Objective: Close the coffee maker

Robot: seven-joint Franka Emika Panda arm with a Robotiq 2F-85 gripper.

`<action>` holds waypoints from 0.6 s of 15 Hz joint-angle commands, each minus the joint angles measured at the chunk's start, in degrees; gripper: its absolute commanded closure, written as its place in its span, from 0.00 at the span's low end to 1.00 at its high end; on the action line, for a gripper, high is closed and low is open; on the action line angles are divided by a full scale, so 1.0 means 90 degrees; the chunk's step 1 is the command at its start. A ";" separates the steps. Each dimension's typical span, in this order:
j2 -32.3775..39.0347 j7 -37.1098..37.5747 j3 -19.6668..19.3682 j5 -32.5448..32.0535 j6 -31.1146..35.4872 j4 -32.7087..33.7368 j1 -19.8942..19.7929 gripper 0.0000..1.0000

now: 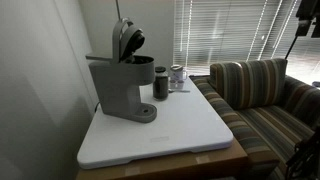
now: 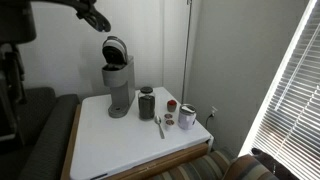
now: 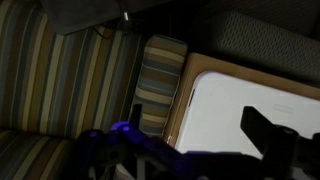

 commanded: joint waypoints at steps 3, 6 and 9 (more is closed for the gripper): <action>0.0015 -0.0040 0.0100 0.0047 -0.0012 0.0008 -0.0107 0.00; 0.0015 -0.0040 0.0099 0.0047 -0.0012 0.0008 -0.0107 0.00; 0.0216 -0.0174 0.0125 0.0014 -0.0196 0.0338 -0.0043 0.00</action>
